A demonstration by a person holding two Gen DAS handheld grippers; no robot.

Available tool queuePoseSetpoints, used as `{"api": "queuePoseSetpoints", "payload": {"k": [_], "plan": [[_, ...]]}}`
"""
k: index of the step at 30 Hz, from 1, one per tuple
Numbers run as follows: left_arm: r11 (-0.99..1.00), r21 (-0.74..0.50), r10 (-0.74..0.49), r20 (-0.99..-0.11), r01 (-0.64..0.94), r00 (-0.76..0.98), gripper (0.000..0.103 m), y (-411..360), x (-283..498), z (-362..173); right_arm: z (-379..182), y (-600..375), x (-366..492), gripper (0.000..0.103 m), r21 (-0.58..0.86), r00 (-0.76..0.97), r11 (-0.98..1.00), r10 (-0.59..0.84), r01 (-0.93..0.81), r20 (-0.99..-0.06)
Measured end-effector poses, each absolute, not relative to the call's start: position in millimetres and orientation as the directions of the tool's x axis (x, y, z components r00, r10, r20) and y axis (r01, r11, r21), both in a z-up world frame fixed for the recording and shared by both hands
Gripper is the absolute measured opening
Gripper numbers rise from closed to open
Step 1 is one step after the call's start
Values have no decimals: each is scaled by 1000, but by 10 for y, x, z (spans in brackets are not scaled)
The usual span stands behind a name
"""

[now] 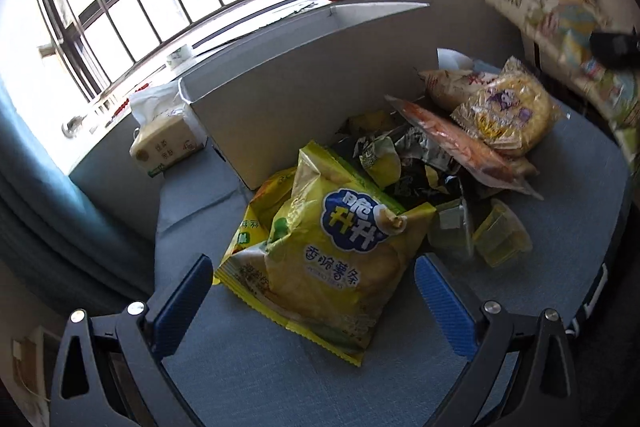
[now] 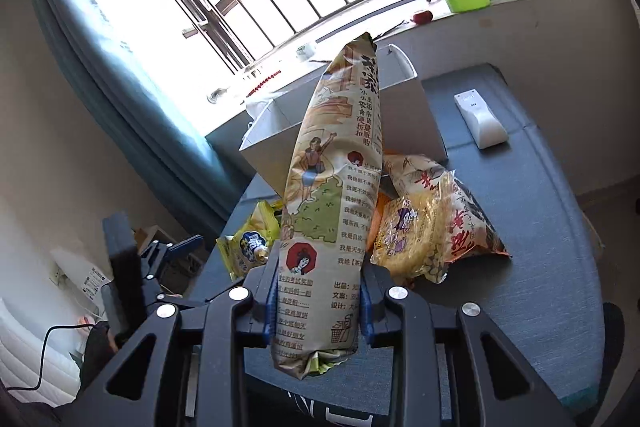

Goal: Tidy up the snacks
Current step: 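Lift printed bread bag with right tool while left tool carries chip bag into box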

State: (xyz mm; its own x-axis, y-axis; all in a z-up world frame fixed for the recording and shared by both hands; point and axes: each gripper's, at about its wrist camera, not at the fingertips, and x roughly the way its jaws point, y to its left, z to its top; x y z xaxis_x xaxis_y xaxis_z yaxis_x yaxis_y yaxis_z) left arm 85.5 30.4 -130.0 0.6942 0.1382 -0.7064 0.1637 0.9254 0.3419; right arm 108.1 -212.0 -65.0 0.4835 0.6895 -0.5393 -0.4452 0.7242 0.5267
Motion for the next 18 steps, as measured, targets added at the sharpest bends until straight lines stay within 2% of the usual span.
{"api": "queuePoseSetpoints", "payload": {"k": [2, 5, 6, 7, 8, 9, 10, 11, 18], "plan": [[883, 419, 168, -705, 214, 689, 103, 224, 940, -1390, -611, -2179, 1073, 33, 529, 493, 724, 689, -442, -531], [846, 451, 160, -725, 285, 670, 103, 130, 1050, -1497, -624, -2222, 1088, 33, 535, 496, 726, 687, -433, -531], [839, 456, 166, -734, 297, 659, 97, 119, 1089, -1542, -644, -2220, 1104, 33, 539, 492, 725, 688, -429, -533], [836, 454, 170, -749, 309, 640, 80, 115, 1127, -1588, -664, -2212, 1112, 33, 542, 488, 725, 688, -426, -537], [831, 461, 177, -750, 311, 637, 79, 112, 1141, -1603, -681, -2216, 1117, 33, 546, 482, 723, 690, -424, -540], [841, 440, 152, -751, 316, 642, 72, 125, 1123, -1570, -695, -2209, 1122, 33, 547, 478, 722, 691, -424, -542], [862, 397, 111, -754, 314, 647, 60, 159, 1102, -1508, -704, -2212, 1115, 33, 547, 475, 721, 692, -425, -544], [890, 351, 81, -750, 291, 656, 55, 213, 1085, -1437, -711, -2212, 1109, 33, 547, 473, 720, 693, -427, -544], [985, -10, -139, -627, 170, 767, 51, 666, 876, -833, -730, -2174, 1195, 34, 557, 458, 706, 708, -437, -538]]}}
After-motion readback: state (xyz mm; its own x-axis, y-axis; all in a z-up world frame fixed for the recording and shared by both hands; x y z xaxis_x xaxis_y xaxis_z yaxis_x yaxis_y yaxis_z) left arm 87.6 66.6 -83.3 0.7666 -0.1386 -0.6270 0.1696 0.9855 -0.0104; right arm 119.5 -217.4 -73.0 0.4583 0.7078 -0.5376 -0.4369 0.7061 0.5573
